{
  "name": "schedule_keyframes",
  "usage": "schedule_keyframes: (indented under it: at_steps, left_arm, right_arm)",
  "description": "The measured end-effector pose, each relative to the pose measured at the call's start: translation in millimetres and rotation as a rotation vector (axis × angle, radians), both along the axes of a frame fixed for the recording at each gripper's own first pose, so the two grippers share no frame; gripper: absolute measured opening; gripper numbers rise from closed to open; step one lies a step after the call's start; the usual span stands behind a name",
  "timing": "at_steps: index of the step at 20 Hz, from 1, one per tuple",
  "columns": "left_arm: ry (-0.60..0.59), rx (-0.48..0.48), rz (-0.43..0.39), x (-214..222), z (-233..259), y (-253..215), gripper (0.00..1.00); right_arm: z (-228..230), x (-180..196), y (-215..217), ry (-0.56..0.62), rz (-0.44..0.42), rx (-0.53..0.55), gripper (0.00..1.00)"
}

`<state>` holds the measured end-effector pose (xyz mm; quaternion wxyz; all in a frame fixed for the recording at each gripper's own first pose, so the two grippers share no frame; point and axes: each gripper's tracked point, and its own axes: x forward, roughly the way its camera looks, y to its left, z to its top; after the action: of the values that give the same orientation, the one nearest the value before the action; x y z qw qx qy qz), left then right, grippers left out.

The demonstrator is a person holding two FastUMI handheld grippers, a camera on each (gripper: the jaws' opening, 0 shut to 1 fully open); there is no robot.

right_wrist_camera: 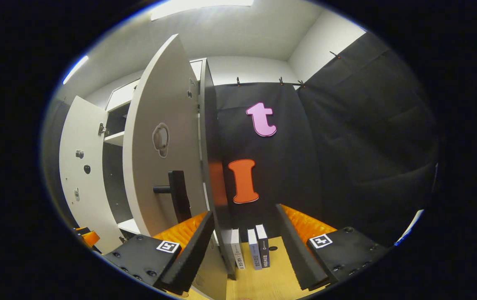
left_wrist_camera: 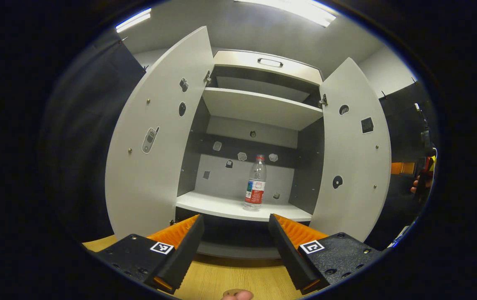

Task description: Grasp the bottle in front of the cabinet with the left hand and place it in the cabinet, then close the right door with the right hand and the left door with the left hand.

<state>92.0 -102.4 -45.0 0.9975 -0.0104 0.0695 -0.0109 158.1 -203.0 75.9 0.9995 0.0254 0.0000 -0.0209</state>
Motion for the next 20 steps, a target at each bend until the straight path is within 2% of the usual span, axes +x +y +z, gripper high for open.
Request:
schedule_keyframes:
  at_steps: [1,3,4,5,11,12,13,20]
  left_arm:
    - [0.004,-0.008,-0.002,0,0,0,0.95]
    - [0.013,-0.026,-0.011,0,-4,0,0.95]
    - [0.016,-0.030,-0.013,1,-6,0,0.95]
    - [0.016,-0.030,-0.012,1,-6,3,0.95]
    - [0.008,-0.013,-0.004,3,-2,22,0.95]
    - [0.009,-0.012,-0.001,4,-3,26,0.95]
    - [0.009,-0.014,0.002,3,-3,29,0.95]
    - [-0.008,0.005,0.033,0,2,59,0.95]
  right_arm:
    - [0,-1,2,-0.001,-0.001,-0.010,0.96]
    - [0,-1,5,-0.001,-0.009,-0.024,0.96]
    - [0,-2,9,-0.002,-0.012,-0.025,1.00]
    - [0,-2,13,-0.001,-0.012,-0.024,0.97]
    - [-4,-4,54,0.003,0.030,-0.008,0.96]
    - [-4,-5,60,0.006,0.036,-0.004,1.00]
    - [-5,-3,67,0.009,0.043,0.001,0.96]
    - [-8,8,116,0.017,0.097,-0.021,0.96]
